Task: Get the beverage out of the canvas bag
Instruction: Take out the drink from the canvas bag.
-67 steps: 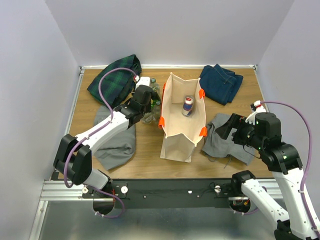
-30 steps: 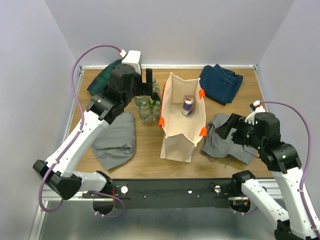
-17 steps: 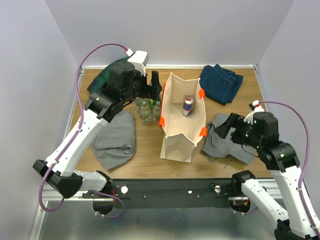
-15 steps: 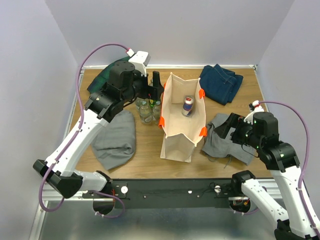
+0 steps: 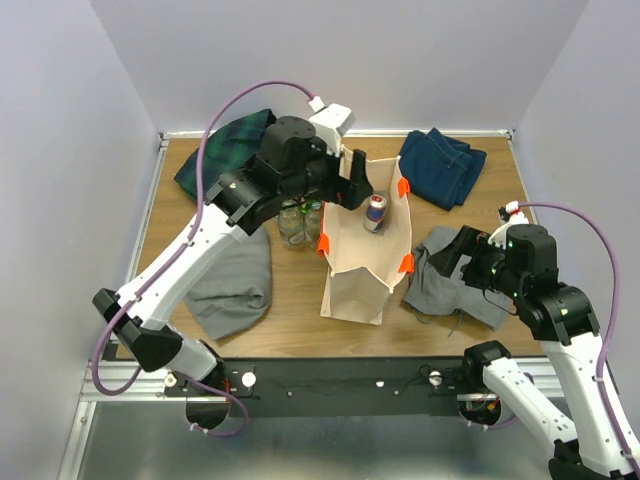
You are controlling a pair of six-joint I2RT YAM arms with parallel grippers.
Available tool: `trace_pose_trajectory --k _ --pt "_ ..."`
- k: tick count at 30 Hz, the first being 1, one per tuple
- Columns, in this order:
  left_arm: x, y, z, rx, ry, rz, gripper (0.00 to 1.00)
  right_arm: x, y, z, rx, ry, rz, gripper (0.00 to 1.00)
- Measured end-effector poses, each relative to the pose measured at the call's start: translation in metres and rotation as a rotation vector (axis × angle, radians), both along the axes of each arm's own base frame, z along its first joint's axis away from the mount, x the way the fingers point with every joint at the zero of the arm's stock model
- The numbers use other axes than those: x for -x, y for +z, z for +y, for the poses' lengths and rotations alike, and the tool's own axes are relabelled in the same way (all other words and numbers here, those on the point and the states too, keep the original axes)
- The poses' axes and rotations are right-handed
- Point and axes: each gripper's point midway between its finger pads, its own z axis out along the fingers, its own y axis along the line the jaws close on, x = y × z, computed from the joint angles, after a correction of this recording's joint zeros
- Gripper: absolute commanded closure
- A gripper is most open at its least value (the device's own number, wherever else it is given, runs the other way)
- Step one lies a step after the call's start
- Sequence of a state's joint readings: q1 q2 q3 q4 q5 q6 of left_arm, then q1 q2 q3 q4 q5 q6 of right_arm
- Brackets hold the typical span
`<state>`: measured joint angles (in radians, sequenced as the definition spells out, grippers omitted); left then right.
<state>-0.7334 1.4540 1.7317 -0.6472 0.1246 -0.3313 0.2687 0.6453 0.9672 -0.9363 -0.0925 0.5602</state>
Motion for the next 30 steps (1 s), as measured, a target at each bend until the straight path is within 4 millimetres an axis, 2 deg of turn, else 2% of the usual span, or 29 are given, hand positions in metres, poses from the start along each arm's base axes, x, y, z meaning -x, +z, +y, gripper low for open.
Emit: trace_pose_trajectory --k 4,9,24,30 --pt "0.009 -0.004 -0.019 -0.04 -0.041 -0.005 0.01 0.001 -0.001 0.0 0.001 -0.001 -0.001 0.02" --pt "0.007 -0.012 -0.036 -0.109 -0.055 -0.012 0.01 0.002 0.0 -0.001 0.0 -0.001 -0.005 0.02" --pt "-0.006 -0.055 -0.05 -0.208 -0.055 0.035 0.01 0.002 0.001 -0.001 -0.001 -0.002 -0.01 0.02" --pt "-0.011 -0.081 -0.06 -0.262 -0.057 0.064 0.01 0.002 0.001 -0.001 -0.001 -0.002 -0.011 0.01"
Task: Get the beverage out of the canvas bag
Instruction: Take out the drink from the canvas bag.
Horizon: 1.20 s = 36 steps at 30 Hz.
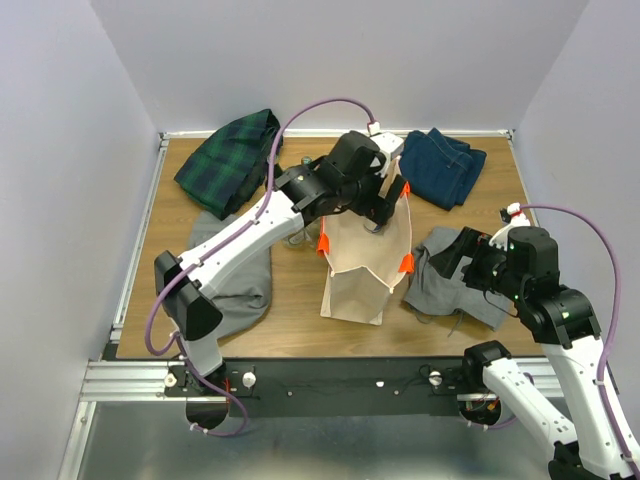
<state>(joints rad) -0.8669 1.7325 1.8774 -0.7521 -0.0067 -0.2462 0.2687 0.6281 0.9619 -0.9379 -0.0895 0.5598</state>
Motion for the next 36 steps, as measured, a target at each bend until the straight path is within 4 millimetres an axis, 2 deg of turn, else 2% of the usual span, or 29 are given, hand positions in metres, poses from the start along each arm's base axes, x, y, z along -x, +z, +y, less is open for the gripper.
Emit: trace_pose_trajectory --k 5,12,20,28,36 --pt "0.001 -0.013 -0.006 -0.047 -0.005 -0.011 0.01 0.0 -0.001 0.0 0.001 0.0 0.003 0.01" --pt "-0.007 -0.021 -0.002 -0.088 0.047 -0.041 0.02 -0.001 -0.001 0.0 0.003 -0.002 0.006 0.01" --pt "-0.016 -0.054 -0.003 -0.15 0.094 -0.008 0.02 -0.001 -0.002 0.0 0.004 -0.002 0.008 0.02" --pt "-0.026 -0.076 -0.004 -0.205 0.121 0.0 0.01 -0.003 -0.007 -0.005 0.03 -0.024 0.029 0.02" --pt "-0.038 -0.083 -0.012 -0.226 0.13 -0.011 0.01 0.003 -0.01 -0.013 0.056 -0.053 0.037 0.0"
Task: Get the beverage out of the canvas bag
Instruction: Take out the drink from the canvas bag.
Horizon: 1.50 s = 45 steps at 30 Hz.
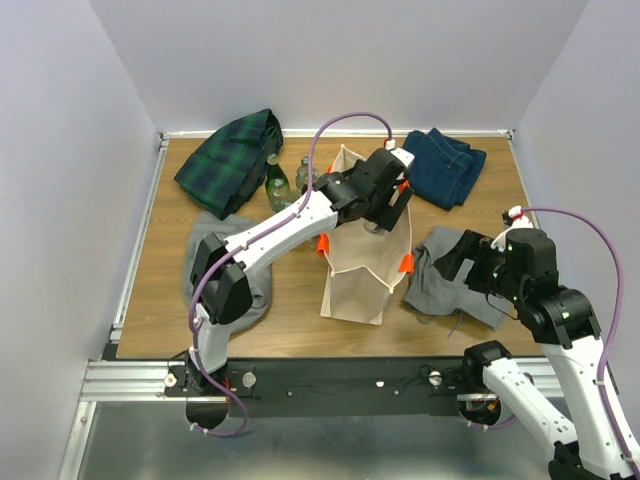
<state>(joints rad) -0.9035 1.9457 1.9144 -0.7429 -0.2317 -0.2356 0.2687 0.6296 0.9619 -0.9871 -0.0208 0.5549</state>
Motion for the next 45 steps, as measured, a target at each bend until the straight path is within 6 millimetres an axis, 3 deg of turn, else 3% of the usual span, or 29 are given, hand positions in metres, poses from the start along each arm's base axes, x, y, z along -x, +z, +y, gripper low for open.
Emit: trace_pose_trajectory --k 14,25,38,45 --pt "-0.012 -0.005 0.003 0.04 0.029 0.039 0.01 0.0 0.002 -0.011 0.037 -0.046 -0.01 0.0" --pt "-0.011 -0.024 -0.005 0.067 0.019 0.11 0.01 -0.002 0.002 -0.011 0.041 -0.047 0.002 0.0" --pt "-0.025 -0.014 -0.02 0.163 0.049 0.072 0.01 0.0 0.005 -0.011 0.033 -0.05 -0.014 0.0" --pt "-0.029 -0.035 -0.015 0.156 0.108 0.07 0.01 -0.001 0.003 -0.011 0.041 -0.046 -0.006 0.0"
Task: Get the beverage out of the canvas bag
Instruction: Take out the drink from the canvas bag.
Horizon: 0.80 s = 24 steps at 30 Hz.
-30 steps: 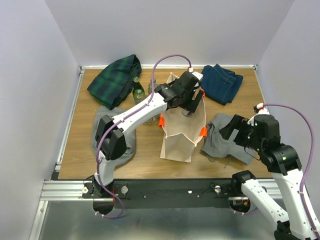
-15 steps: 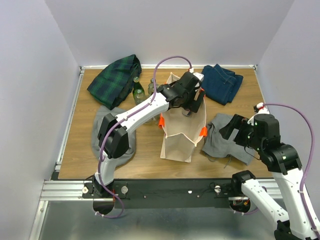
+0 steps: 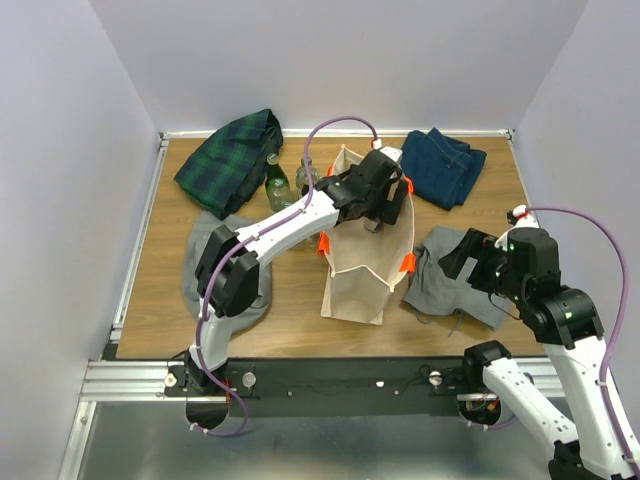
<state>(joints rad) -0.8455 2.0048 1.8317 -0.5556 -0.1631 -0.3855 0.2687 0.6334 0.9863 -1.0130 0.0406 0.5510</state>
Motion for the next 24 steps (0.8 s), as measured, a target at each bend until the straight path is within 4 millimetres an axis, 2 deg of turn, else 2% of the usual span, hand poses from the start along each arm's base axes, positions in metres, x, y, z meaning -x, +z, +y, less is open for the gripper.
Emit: trace_pose_trajectory --k 11,15,24 --pt "-0.013 -0.004 0.002 0.019 0.063 -0.048 0.01 0.0 0.0 0.0 0.002 0.001 0.001 0.0" --pt "-0.014 -0.007 0.003 0.034 0.079 -0.062 0.04 0.0 0.0 0.0 0.002 0.001 0.001 0.0" --pt "-0.02 0.002 -0.004 0.082 0.084 -0.099 0.04 0.0 -0.001 0.0 0.004 0.0 0.002 0.0"
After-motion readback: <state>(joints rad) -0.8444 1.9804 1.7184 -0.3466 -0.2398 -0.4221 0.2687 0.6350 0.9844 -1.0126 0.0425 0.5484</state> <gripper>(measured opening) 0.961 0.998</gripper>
